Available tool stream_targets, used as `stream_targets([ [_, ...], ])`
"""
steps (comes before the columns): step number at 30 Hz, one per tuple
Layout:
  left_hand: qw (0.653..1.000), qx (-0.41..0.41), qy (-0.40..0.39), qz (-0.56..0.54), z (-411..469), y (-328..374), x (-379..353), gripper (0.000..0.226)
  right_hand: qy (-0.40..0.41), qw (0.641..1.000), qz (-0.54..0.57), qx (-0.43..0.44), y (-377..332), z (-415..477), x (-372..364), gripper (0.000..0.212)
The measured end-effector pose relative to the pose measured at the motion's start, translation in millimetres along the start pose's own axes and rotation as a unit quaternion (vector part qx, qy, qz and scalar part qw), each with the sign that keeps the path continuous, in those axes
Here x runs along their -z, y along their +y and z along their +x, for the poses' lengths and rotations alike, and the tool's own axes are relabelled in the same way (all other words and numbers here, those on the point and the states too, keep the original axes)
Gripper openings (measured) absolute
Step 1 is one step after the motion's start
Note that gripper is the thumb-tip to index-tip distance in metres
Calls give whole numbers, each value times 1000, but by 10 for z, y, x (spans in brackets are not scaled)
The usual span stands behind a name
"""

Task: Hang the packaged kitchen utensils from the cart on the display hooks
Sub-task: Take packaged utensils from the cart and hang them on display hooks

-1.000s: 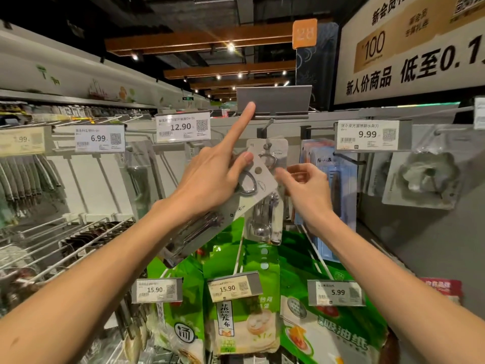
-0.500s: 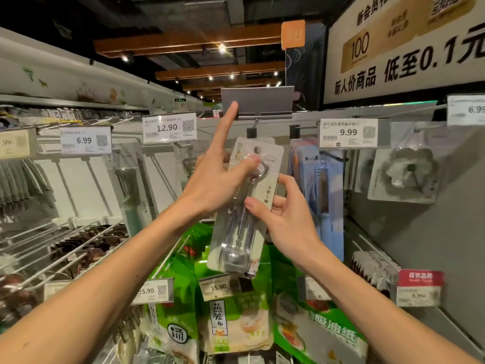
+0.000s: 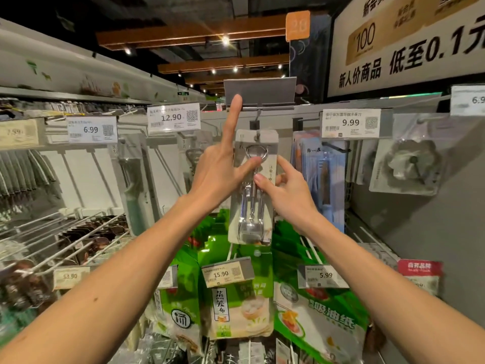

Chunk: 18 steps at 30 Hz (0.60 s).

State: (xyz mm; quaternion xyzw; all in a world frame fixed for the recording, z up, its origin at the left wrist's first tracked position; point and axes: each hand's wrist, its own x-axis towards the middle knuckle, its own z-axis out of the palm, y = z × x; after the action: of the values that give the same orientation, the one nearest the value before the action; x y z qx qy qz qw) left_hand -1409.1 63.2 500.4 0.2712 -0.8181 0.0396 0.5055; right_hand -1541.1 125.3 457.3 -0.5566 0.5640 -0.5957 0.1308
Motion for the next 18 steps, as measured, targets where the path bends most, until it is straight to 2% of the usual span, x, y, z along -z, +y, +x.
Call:
stream_targets([
  [6, 999, -3, 3, 46, 19, -55, -99, 120, 19, 998, -63, 18, 34, 63, 71, 66],
  [10, 997, 2, -7, 74, -8, -30, -75, 120, 35, 997, -75, 4, 110, 43, 111, 67],
  [13, 993, -10, -10, 116, -67, -19, 54, 100, 61, 993, -103, -4, 150, -116, 169, 61],
  [16, 988, -34, -32, 150, -172, -1, 247, 80, 87, 991, -98, 2, 159, -349, 197, 38],
  [18, 982, -63, -77, 163, -322, -6, 422, 61, 73, 995, -66, 17, 142, -569, 160, 24],
])
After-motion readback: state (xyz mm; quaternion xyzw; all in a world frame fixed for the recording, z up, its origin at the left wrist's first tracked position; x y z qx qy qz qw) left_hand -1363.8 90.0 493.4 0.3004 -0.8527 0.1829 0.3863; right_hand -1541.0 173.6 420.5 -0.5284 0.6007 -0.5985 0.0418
